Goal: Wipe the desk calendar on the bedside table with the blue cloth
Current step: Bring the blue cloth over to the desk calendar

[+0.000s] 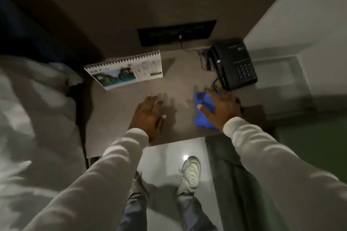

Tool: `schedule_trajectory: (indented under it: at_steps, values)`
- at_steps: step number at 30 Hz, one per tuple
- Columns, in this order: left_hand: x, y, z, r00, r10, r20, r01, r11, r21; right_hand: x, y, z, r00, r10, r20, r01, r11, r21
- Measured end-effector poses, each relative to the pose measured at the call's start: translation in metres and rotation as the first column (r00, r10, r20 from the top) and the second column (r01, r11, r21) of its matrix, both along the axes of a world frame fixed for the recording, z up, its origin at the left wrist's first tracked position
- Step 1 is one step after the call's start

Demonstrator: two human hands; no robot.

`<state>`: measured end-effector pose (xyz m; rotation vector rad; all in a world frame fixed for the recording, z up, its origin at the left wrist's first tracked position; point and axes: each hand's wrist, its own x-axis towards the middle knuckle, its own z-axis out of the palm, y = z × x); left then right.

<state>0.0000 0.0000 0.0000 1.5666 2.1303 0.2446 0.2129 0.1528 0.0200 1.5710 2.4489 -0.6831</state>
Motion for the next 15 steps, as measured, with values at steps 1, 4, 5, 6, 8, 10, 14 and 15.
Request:
schedule_trajectory:
  at_steps: [1,4,5,6,8,10,14,15]
  values:
    - [0.002,-0.001,-0.021,1.000,-0.009,-0.006,0.009,1.000,-0.003,0.000,-0.003,-0.018,0.999,-0.006,0.047,0.006,1.000,0.005]
    - [0.002,-0.003,-0.064,0.996,-0.014,-0.090,0.014,1.000,-0.003,0.003,-0.011,-0.061,0.992,-0.053,0.114,0.044,0.996,0.076]
    - [0.003,-0.004,-0.077,0.993,-0.014,-0.114,0.015,1.000,0.002,0.003,-0.014,-0.072,0.990,-0.074,0.117,0.063,0.993,0.096]
    - [0.004,-0.006,-0.089,0.990,-0.019,-0.140,0.019,1.000,-0.001,0.002,-0.018,-0.081,0.991,-0.088,0.101,0.075,0.989,0.127]
    - [0.004,-0.009,-0.101,0.979,-0.034,-0.201,0.035,0.999,-0.001,-0.001,-0.022,-0.088,0.994,-0.099,0.055,0.087,0.977,0.195]
    - [0.004,-0.008,-0.105,0.969,-0.043,-0.245,0.043,0.999,-0.006,-0.005,-0.022,-0.093,0.992,-0.109,0.063,0.094,0.974,0.208]
    - [-0.005,-0.005,-0.087,0.987,-0.061,-0.146,0.057,0.998,-0.028,-0.016,-0.014,-0.091,0.984,-0.171,0.041,0.162,0.972,0.170]
    - [-0.010,-0.004,-0.078,0.989,-0.082,-0.121,0.079,0.996,-0.031,-0.018,-0.013,-0.085,0.980,-0.196,0.018,0.191,0.969,0.157]
